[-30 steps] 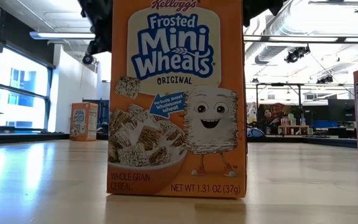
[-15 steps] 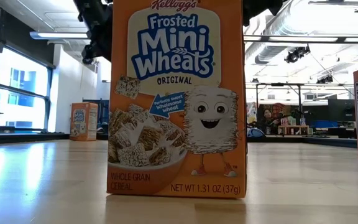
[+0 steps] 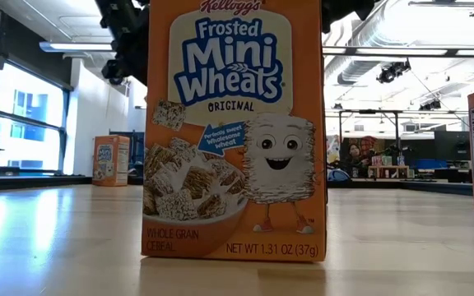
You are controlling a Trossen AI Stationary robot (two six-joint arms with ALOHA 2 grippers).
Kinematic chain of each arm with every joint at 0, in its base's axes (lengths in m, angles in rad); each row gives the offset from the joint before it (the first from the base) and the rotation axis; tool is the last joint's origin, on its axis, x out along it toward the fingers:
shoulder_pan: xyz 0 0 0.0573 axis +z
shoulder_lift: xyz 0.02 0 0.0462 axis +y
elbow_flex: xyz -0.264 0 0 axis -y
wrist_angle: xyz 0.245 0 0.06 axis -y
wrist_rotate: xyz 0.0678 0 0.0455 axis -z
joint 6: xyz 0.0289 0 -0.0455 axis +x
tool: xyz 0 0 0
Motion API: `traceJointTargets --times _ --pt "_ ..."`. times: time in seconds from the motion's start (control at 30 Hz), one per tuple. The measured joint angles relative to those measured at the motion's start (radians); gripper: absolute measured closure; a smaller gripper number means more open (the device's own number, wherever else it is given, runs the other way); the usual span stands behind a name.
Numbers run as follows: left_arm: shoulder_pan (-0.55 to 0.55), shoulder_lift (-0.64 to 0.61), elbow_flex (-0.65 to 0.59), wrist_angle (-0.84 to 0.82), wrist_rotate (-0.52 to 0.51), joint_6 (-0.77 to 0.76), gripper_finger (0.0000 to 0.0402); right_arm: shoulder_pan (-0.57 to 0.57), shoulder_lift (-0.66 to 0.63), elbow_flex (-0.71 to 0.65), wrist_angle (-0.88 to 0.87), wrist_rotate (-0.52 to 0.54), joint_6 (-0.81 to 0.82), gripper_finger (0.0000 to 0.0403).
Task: Stack cereal on shelf
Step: Put the yellow cereal box on the shelf aligned with the yellow cereal boxes
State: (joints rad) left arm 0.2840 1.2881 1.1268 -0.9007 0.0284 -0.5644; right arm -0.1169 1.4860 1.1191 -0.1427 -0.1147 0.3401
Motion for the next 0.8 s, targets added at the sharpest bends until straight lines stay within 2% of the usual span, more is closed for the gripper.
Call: traceJointTargets --times 0.27,0.53,0.8 --pt "-0.057 -0.009 -0.082 0.047 0.026 -0.101 0.0401 0.0 -0.004 0.0 0.006 -0.014 0.0 0.0396" --pt "-0.089 -0.01 -0.1 0.1 -0.017 -0.116 0.0401 0.0 -0.004 0.0 0.006 -0.013 -0.001 0.0396" --pt "-0.088 -0.013 -0.1 0.064 -0.141 -0.089 0.0401 0.0 -0.003 0.0 0.007 -0.013 -0.007 0.0396"
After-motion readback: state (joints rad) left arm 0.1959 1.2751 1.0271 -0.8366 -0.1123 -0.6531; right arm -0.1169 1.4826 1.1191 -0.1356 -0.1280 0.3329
